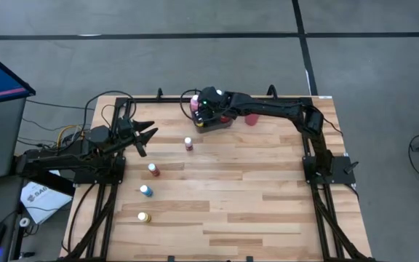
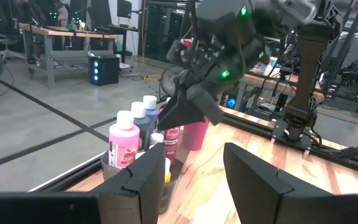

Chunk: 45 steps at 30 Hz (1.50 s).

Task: Pick & Place Paint Supplies
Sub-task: Put the pink paint bottle into the gray bin

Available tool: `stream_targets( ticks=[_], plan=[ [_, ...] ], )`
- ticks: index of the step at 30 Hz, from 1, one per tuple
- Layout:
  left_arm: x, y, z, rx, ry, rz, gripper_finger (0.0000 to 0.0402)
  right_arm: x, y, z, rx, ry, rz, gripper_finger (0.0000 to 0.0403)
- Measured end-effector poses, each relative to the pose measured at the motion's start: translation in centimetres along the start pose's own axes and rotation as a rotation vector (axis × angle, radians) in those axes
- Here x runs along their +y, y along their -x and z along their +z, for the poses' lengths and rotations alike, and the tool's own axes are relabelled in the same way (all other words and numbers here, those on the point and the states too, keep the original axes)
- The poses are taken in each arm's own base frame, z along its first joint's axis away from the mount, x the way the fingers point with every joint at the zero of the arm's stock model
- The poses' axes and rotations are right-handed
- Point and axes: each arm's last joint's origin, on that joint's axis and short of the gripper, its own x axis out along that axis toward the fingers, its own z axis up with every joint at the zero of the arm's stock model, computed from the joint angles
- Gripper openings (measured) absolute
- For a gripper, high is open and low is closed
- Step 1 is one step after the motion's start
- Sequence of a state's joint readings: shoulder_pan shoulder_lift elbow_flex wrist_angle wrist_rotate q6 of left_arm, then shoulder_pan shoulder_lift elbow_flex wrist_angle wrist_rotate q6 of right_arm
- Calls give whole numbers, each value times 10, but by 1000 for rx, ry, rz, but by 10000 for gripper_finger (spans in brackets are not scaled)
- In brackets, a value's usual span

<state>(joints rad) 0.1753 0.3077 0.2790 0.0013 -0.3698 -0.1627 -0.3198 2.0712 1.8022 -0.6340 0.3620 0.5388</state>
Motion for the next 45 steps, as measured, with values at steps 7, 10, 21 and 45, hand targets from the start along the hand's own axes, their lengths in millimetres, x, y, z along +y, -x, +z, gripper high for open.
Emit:
stream_targets(
  ticks=[7,10,21,45],
  plan=[
    [-2,0,0,13,47,-82,154,46,32,-9,23,162,232,223],
    [-3,0,0,15,49,-110,154,70,38,-26,11,249,285,223],
    [-3,15,38,67,-64,-99,154,86,9,-50,33,342,266,223],
    [11,30,-3,-220,91,-80,19,96,-7,-60,33,391,329,230]
  ],
)
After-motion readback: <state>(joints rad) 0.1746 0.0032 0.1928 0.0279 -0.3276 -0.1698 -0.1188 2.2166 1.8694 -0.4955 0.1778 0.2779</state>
